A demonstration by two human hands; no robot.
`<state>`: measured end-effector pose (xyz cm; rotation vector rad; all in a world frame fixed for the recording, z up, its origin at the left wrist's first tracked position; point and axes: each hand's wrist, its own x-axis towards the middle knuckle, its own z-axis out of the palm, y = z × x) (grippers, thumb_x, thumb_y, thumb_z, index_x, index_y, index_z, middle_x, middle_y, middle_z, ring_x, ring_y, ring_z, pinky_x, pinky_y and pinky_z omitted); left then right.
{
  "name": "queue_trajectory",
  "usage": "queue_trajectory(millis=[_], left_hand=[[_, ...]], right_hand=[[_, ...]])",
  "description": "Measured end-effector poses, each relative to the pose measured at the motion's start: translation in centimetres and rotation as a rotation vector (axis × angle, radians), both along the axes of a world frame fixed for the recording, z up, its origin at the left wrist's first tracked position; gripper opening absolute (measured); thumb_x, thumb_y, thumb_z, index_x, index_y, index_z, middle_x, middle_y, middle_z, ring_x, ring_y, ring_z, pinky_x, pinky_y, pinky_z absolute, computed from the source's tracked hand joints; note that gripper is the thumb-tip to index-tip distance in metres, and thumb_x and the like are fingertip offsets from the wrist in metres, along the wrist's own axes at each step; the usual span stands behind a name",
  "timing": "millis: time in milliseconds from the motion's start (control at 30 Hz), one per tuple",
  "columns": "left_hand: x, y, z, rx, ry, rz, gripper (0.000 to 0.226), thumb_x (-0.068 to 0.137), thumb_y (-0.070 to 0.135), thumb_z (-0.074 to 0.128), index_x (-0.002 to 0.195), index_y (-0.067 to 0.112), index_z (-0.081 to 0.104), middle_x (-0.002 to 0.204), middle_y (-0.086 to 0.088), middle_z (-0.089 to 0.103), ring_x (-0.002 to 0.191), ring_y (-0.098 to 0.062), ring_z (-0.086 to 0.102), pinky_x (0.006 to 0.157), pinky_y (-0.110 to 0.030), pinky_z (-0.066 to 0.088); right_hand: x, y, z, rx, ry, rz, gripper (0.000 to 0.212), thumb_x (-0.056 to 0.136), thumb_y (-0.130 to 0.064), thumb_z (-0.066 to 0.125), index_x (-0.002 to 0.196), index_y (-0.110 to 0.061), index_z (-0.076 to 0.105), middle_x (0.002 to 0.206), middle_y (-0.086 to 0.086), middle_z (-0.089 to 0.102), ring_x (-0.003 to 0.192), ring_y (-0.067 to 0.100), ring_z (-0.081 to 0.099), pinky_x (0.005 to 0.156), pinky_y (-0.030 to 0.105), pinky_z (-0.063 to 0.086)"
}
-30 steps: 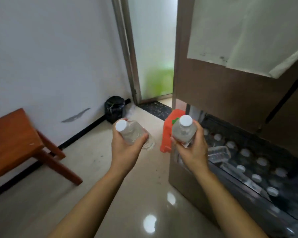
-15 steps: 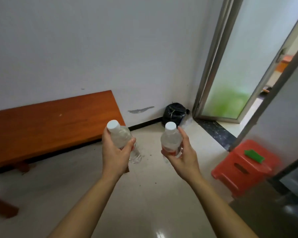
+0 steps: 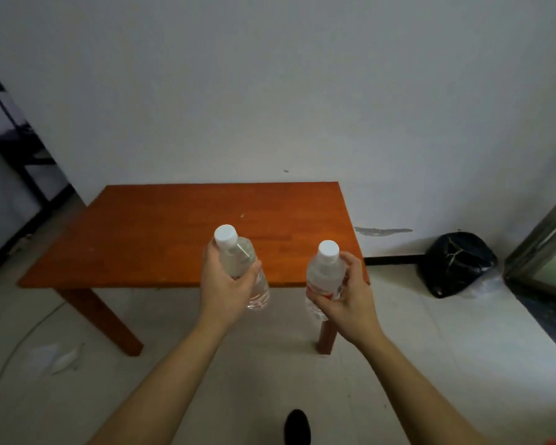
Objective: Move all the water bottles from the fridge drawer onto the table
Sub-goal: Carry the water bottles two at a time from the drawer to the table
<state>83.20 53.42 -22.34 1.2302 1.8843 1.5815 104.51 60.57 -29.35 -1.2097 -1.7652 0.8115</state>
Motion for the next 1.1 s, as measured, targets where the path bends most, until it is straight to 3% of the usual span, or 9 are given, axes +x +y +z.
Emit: queue_trajectory(millis=[100,267,400,533,633,733,900,1100], left_hand=[[-4.5,4.9,-0.6,-0.019,0.05,0.059,0.066,0.078,0.022,0.082,0.134,0.021,0.047,0.124,0.001,0.057,0.116,-0.019,0.057,0.097,-0.048,0.052],[-12.0,13.1,0.6,-0.048,0.113,0.122,0.061,0.077,0.02,0.083,0.13,0.019,0.051,0.123,0.001,0.057,0.116,-0.017,0.056,0.097,-0.045,0.052],[-18.0,17.9,1.7,-0.042,0.127,0.196,0.066,0.075,0.024,0.085,0.132,0.023,0.05,0.126,0.005,0.051,0.114,-0.011,0.052,0.083,-0.021,0.047],[-23.4,21.6,2.4,0.012,0.174,0.234,0.053,0.074,0.017,0.085,0.107,0.042,0.052,0.103,0.043,0.053,0.101,0.02,0.052,0.067,-0.006,0.043],[-27.8,24.7,1.7,0.038,0.19,0.235,0.057,0.074,0.009,0.085,0.096,0.048,0.049,0.096,0.057,0.046,0.096,0.028,0.049,0.065,-0.013,0.041],[-33.1,28.4,0.0,0.015,0.171,0.259,0.056,0.073,0.015,0.086,0.1,0.05,0.052,0.099,0.05,0.052,0.097,0.021,0.054,0.069,-0.023,0.048],[-43.1,35.8,-4.7,-0.095,0.14,0.222,0.069,0.069,0.032,0.088,0.129,0.022,0.055,0.123,0.003,0.057,0.114,-0.019,0.056,0.091,-0.042,0.053],[-54.0,44.8,-7.6,-0.168,0.132,0.089,0.061,0.065,0.032,0.089,0.119,0.021,0.063,0.114,0.004,0.061,0.108,-0.023,0.059,0.092,-0.05,0.049]], right_hand=[[-5.1,6.1,-1.1,-0.011,0.007,0.067,0.095,0.066,-0.041,0.089,0.123,-0.07,0.018,0.113,-0.048,0.045,0.104,-0.024,0.048,0.061,-0.001,0.041],[-13.3,16.3,-0.5,-0.052,-0.014,0.157,0.091,0.066,-0.042,0.088,0.122,-0.065,0.02,0.112,-0.031,0.053,0.096,-0.008,0.06,0.064,0.002,0.047],[-20.4,23.8,0.6,-0.057,-0.026,0.228,0.094,0.067,-0.038,0.09,0.132,-0.051,0.023,0.122,-0.023,0.049,0.103,0.003,0.055,0.063,0.0,0.043],[-26.9,28.8,0.9,-0.04,-0.087,0.291,0.091,0.069,-0.039,0.089,0.139,-0.038,0.031,0.122,-0.027,0.046,0.107,-0.001,0.05,0.063,-0.002,0.037],[-31.3,32.3,0.6,-0.019,-0.149,0.334,0.085,0.068,-0.046,0.087,0.136,-0.039,0.036,0.12,-0.03,0.046,0.107,-0.003,0.05,0.07,0.001,0.034],[-35.5,34.9,-0.4,0.033,-0.253,0.302,0.085,0.064,-0.052,0.088,0.133,-0.038,0.041,0.124,-0.02,0.051,0.102,-0.001,0.048,0.07,0.004,0.032],[-43.0,40.3,-2.6,0.022,-0.447,0.147,0.091,0.059,-0.057,0.089,0.136,-0.036,0.046,0.131,-0.003,0.049,0.102,0.009,0.05,0.075,0.021,0.042],[-52.1,46.6,-4.1,-0.12,-0.491,0.015,0.087,0.063,-0.041,0.092,0.137,-0.025,0.05,0.131,0.002,0.051,0.112,0.026,0.059,0.077,0.034,0.05]])
